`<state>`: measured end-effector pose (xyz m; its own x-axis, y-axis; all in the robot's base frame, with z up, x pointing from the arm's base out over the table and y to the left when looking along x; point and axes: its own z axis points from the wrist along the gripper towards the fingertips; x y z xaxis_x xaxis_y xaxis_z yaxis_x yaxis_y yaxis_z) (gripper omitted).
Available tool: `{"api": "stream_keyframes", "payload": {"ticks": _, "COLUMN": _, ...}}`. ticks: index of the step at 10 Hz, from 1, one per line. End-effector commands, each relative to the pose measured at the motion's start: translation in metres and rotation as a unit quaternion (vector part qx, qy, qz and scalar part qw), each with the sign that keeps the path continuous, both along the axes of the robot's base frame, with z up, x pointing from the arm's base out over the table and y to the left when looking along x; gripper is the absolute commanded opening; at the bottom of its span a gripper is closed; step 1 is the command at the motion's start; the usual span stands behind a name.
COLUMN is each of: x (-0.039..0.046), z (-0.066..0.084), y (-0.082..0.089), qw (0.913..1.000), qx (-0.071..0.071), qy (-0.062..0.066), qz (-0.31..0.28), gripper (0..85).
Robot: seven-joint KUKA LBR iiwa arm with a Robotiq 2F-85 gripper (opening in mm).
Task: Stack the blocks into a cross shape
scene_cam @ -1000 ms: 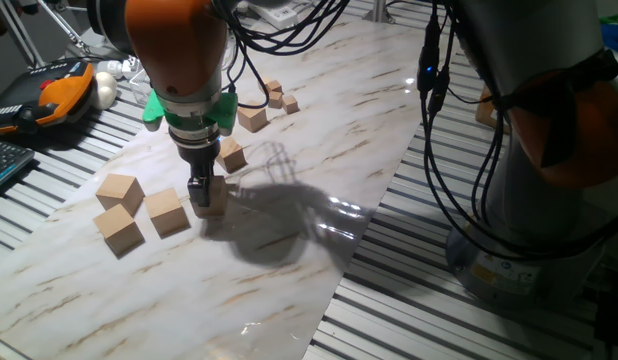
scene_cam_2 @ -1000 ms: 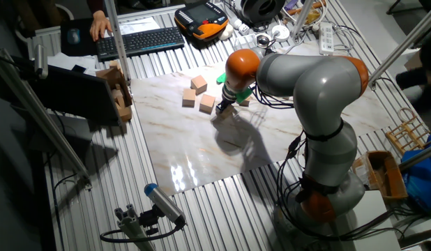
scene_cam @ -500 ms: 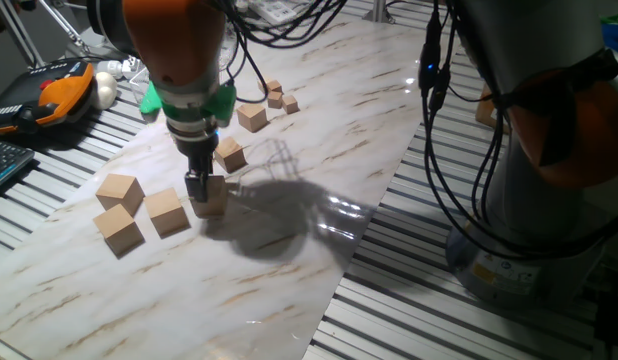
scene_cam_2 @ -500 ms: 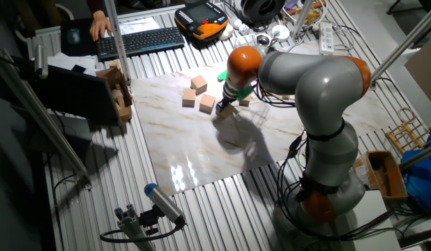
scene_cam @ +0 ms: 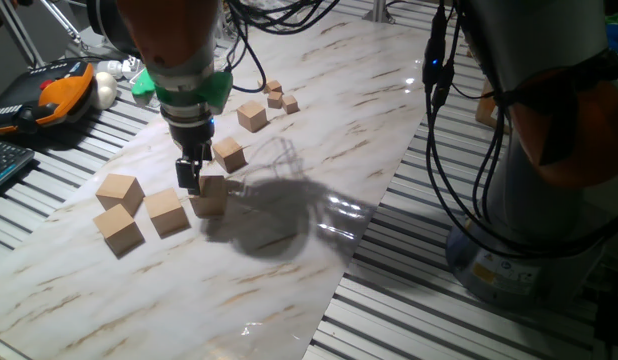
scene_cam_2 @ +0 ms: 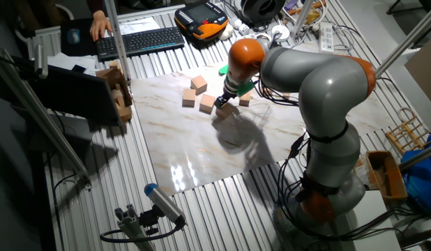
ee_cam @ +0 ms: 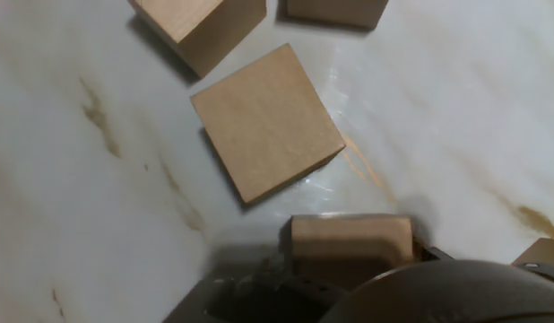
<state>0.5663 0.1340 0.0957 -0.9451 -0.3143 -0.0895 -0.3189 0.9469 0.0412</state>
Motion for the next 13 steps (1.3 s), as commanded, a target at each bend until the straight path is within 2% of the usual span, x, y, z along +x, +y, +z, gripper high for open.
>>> {"api": "stream_keyframes", "payload": {"ticks": 1, "x": -0.0006, "z": 0.0013, "y": 0.0016, "qw": 0.9999, "qx": 0.006, "qy": 0.003, "qz": -0.013, "gripper": 68.0}}
{"api": "stream_keyframes", "payload": {"ticks": 2, "x": -0.0013, "z": 0.0019, "y": 0.0042, "qw": 0.9996, "qx": 0.007, "qy": 0.006, "qz": -0.027, "gripper": 68.0}}
{"api": "stream_keyframes", "payload": {"ticks": 3, "x": -0.0014, "z": 0.0025, "y": 0.0055, "qw": 0.9994, "qx": 0.003, "qy": 0.008, "qz": -0.034, "gripper": 51.0}}
{"api": "stream_keyframes", "payload": {"ticks": 4, "x": -0.0018, "z": 0.0033, "y": 0.0063, "qw": 0.9993, "qx": 0.002, "qy": 0.009, "qz": -0.037, "gripper": 51.0}}
{"api": "stream_keyframes", "payload": {"ticks": 5, "x": -0.0021, "z": 0.0046, "y": 0.0071, "qw": 0.9992, "qx": 0.003, "qy": 0.010, "qz": -0.037, "gripper": 17.0}}
{"api": "stream_keyframes", "payload": {"ticks": 6, "x": -0.0023, "z": 0.0057, "y": 0.0076, "qw": 0.9992, "qx": 0.005, "qy": 0.011, "qz": -0.038, "gripper": 0.0}}
{"api": "stream_keyframes", "payload": {"ticks": 7, "x": -0.0030, "z": 0.0067, "y": 0.0082, "qw": 0.9986, "qx": 0.007, "qy": 0.009, "qz": -0.052, "gripper": 0.0}}
{"api": "stream_keyframes", "payload": {"ticks": 9, "x": -0.0035, "z": 0.0081, "y": 0.0082, "qw": 0.9977, "qx": 0.002, "qy": 0.003, "qz": -0.068, "gripper": 0.0}}
{"api": "stream_keyframes", "payload": {"ticks": 10, "x": -0.0029, "z": 0.0090, "y": 0.0070, "qw": 0.9973, "qx": 0.008, "qy": 0.005, "qz": -0.073, "gripper": 0.0}}
{"api": "stream_keyframes", "payload": {"ticks": 13, "x": -0.0020, "z": 0.0085, "y": 0.0082, "qw": 0.9966, "qx": 0.008, "qy": 0.009, "qz": -0.082, "gripper": 0.0}}
